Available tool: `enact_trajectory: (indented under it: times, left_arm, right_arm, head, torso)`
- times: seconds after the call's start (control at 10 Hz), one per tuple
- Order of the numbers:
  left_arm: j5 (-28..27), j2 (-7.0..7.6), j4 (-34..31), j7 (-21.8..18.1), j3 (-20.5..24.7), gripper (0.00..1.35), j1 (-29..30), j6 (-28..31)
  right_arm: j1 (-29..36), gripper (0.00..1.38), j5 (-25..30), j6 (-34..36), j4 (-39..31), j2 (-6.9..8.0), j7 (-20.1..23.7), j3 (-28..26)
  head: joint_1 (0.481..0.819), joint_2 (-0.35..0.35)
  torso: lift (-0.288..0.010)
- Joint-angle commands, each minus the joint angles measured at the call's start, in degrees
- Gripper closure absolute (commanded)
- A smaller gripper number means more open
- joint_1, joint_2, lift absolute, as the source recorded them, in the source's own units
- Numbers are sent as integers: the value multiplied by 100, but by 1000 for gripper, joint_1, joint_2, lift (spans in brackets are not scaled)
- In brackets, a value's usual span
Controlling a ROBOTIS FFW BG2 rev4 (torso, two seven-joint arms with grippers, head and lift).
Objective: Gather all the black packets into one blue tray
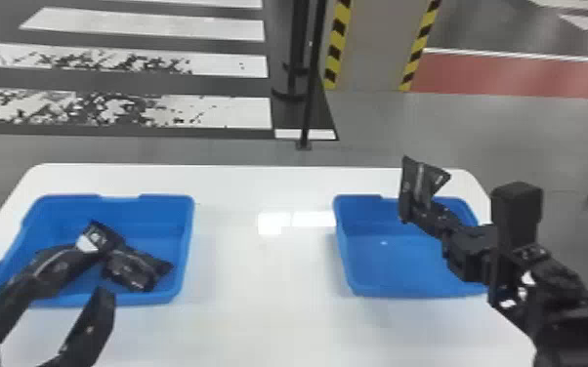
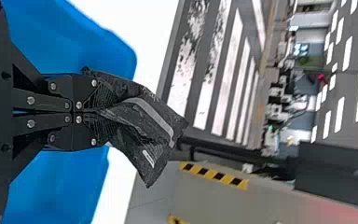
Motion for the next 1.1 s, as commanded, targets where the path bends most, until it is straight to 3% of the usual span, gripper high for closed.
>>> enact_trajectory:
  times: [0.0, 0.3, 0.6, 0.9, 1.0]
  left_arm:
    - [127, 47, 0, 0, -81, 176, -64, 78]
    - [264, 64, 0, -79, -184, 176, -247, 373]
    - [470, 108, 112, -193, -367, 176, -697, 1020]
    - [984, 222, 534, -255, -904, 176, -1358, 1442]
    - [1441, 319, 843, -246, -1247, 180, -1611, 1554]
  right_arm:
    - [320, 1280, 114, -1015, 10, -2, 144, 268]
    - [643, 1280, 491, -2028, 165, -19, 566, 428]
    - [502, 1280, 1256, -2815, 629, -327, 1190, 920]
    - [418, 1280, 1862, -3223, 657, -353, 1559, 943]
    - [432, 1280, 1930, -3350, 601, -327, 1673, 908]
  head:
    - [695, -74]
    - [695, -3]
    - [695, 23]
    - [695, 27]
    - [695, 9]
  torso:
    - [-110]
    - [-110]
    - [-110]
    - [-110]
    - [-110]
